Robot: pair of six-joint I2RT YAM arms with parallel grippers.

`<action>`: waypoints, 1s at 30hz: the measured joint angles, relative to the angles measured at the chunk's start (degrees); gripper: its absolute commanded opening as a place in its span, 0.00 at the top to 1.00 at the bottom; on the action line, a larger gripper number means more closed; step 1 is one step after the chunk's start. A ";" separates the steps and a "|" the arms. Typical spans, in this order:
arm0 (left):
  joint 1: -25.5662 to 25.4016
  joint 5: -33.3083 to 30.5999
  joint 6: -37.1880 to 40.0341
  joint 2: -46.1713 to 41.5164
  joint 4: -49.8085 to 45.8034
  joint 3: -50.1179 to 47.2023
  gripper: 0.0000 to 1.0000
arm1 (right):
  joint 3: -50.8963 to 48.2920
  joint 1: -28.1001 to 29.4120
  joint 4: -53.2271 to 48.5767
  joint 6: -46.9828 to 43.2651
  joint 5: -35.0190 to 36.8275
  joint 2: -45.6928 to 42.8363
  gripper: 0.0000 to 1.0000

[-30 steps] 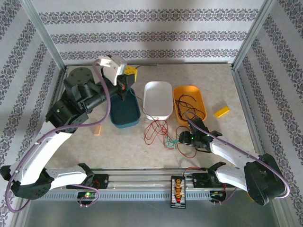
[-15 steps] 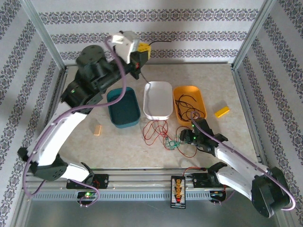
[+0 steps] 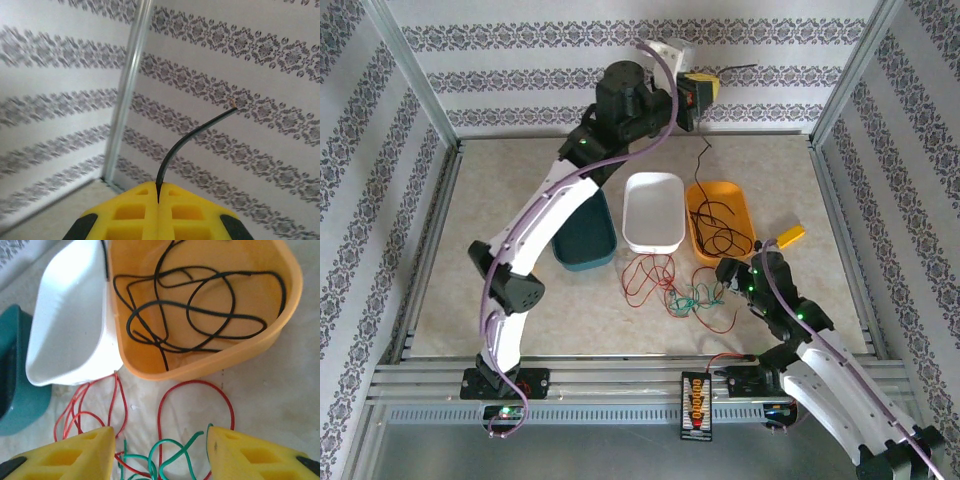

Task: Untangle the cables

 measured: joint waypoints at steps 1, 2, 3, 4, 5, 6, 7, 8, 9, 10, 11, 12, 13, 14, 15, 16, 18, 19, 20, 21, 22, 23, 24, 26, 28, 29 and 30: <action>0.00 1.16 -2.14 1.79 1.55 0.22 1.00 | 0.00 0.00 -0.26 0.46 0.48 -0.57 0.48; 0.00 2.01 -3.76 3.19 2.69 0.46 1.00 | 0.00 0.00 -0.46 0.94 0.90 -0.92 0.48; 0.00 3.10 -5.99 5.09 4.37 0.76 1.00 | 0.00 0.00 -0.74 1.42 1.44 -1.25 0.48; -0.02 4.09 -8.15 6.95 5.92 0.90 1.00 | 0.00 -0.15 -0.98 1.70 1.79 -1.46 0.48; -0.07 4.81 -9.88 8.52 7.04 0.92 1.00 | 0.00 -0.35 -1.27 2.14 2.12 -1.73 0.48; -0.15 5.44 -11.32 9.92 7.85 0.92 1.00 | 0.00 -0.37 -1.55 2.54 2.51 -1.95 0.48; -0.31 5.86 -12.68 11.61 8.26 0.92 1.00 | -0.02 -0.37 -1.90 2.89 2.93 -2.23 0.48; -0.39 6.08 -13.44 12.61 8.57 0.90 1.00 | -0.02 -0.37 -2.08 2.97 3.08 -2.43 0.48; -0.57 6.27 -14.25 13.53 8.76 0.42 1.00 | -0.02 -0.37 -2.25 3.08 3.34 -2.67 0.48; -0.81 6.51 -14.82 14.08 8.74 -0.57 1.00 | -0.02 -0.37 -2.45 3.10 3.54 -2.91 0.48; -1.03 6.51 -15.10 14.19 8.83 -1.64 1.00 | 0.00 -0.37 -2.73 3.10 3.80 -3.17 0.48; -1.31 6.56 -15.50 14.19 8.87 -3.19 1.00 | 0.00 -0.37 -3.10 3.08 4.04 -3.37 0.48; -1.60 6.60 -15.65 14.19 9.31 -4.63 1.00 | 0.00 -0.37 -3.45 3.08 4.28 -3.56 0.48; -1.81 6.60 -15.67 14.16 9.94 -5.95 1.00 | 0.00 -0.37 -3.74 3.08 4.48 -3.69 0.48; -2.08 6.40 -15.65 14.05 10.40 -7.69 1.00 | 0.02 -0.37 -4.11 3.08 4.61 -3.76 0.48; -2.32 6.12 -15.61 14.03 10.56 -9.46 1.00 | 0.09 -0.37 -4.55 3.08 4.74 -3.80 0.48; -2.45 5.14 -15.21 14.03 10.75 -12.94 1.00 | 0.24 -0.37 -5.22 3.08 5.05 -3.96 0.48; -2.67 4.52 -14.91 14.03 10.51 -14.71 1.00 | 0.39 -0.37 -5.57 3.08 5.20 -4.04 0.48; -2.69 3.80 -14.51 14.03 9.94 -15.96 1.00 | 0.55 -0.37 -5.77 3.08 5.44 -4.11 0.48; -2.69 2.97 -14.08 14.03 8.76 -17.03 1.00 | 0.74 -0.37 -5.95 3.08 5.68 -4.22 0.47; -2.69 2.01 -13.68 14.05 7.45 -17.62 1.00 | 0.96 -0.37 -6.19 3.08 5.95 -4.33 0.47; -2.69 1.36 -13.33 14.08 6.14 -17.79 1.00 | 1.25 -0.37 -6.47 3.08 6.10 -4.39 0.47; -2.69 0.57 -12.98 14.10 5.09 -17.79 1.00 | 1.57 -0.37 -6.69 3.06 6.23 -4.42 0.47; -2.69 -0.68 -12.70 14.10 3.82 -17.79 1.00 | 2.38 -0.37 -7.06 3.02 6.54 -4.28 0.47; -2.71 -1.81 -12.63 14.58 2.40 -17.35 1.00 | 3.45 -0.37 -7.28 2.82 6.67 -3.69 0.47; -2.71 -2.27 -12.63 15.13 1.88 -16.83 1.00 | 3.89 -0.37 -7.26 2.64 6.75 -3.26 0.47; -2.71 -2.78 -12.63 16.02 1.40 -16.04 1.00 | 4.35 -0.37 -7.28 2.56 6.78 -2.69 0.47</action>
